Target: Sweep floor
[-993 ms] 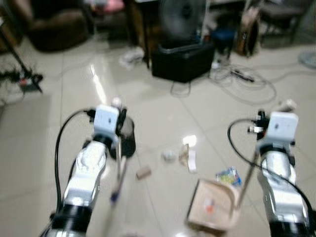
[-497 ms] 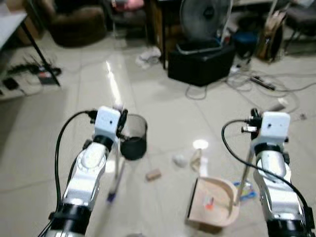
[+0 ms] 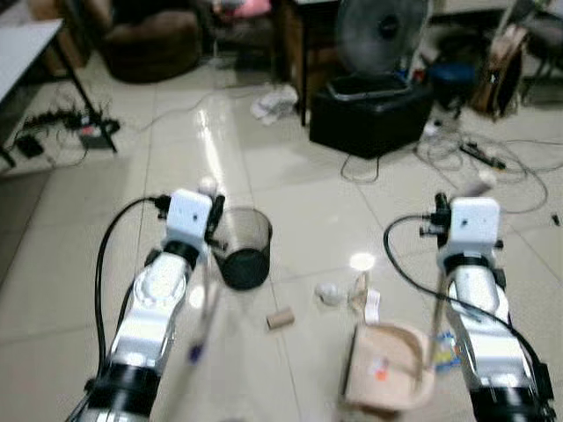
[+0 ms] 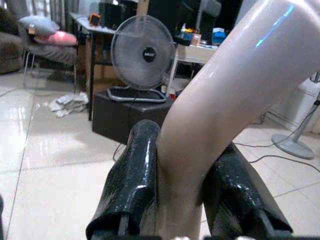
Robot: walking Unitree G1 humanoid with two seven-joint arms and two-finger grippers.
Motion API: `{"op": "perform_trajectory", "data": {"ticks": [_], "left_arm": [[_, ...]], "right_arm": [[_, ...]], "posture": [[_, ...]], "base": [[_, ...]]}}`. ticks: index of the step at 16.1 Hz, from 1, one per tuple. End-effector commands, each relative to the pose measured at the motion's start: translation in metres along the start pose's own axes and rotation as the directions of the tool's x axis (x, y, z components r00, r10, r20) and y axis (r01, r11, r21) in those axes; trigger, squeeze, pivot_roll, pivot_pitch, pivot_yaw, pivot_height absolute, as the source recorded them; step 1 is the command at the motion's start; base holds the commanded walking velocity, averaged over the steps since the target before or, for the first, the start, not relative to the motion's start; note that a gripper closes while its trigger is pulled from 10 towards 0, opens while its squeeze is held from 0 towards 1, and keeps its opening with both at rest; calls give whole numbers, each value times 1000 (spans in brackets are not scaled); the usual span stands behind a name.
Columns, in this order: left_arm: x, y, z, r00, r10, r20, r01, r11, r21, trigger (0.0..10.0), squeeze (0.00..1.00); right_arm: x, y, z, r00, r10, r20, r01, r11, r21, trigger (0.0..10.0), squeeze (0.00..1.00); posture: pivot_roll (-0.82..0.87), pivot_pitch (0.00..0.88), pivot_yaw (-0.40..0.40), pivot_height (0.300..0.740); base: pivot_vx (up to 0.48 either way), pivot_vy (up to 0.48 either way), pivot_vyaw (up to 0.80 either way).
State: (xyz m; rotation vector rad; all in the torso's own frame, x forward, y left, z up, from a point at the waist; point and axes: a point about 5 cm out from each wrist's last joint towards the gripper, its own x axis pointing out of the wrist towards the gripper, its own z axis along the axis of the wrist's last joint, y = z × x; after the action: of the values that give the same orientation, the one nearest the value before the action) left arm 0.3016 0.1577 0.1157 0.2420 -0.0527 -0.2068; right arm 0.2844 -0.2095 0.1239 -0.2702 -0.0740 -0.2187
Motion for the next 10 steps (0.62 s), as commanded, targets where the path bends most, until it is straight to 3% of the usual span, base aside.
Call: {"op": "perform_trajectory", "data": {"ticks": [1,10], "left_arm": [[2,-5,8,999,-21,40,21,1000,1,10000,0],[5,-5,5,999,-43,19,43,999,18,10000,0]], "right_arm": [[0,-4,-3,1000,-13,5,13,1000,-27,10000,0],[1,0,-3,1000,-6,10,6,1000,-1,10000,0]], "posture": [[7,35,62,740],[13,34,65,740]], "base": [[300,0,0],[296,0,0]]}}
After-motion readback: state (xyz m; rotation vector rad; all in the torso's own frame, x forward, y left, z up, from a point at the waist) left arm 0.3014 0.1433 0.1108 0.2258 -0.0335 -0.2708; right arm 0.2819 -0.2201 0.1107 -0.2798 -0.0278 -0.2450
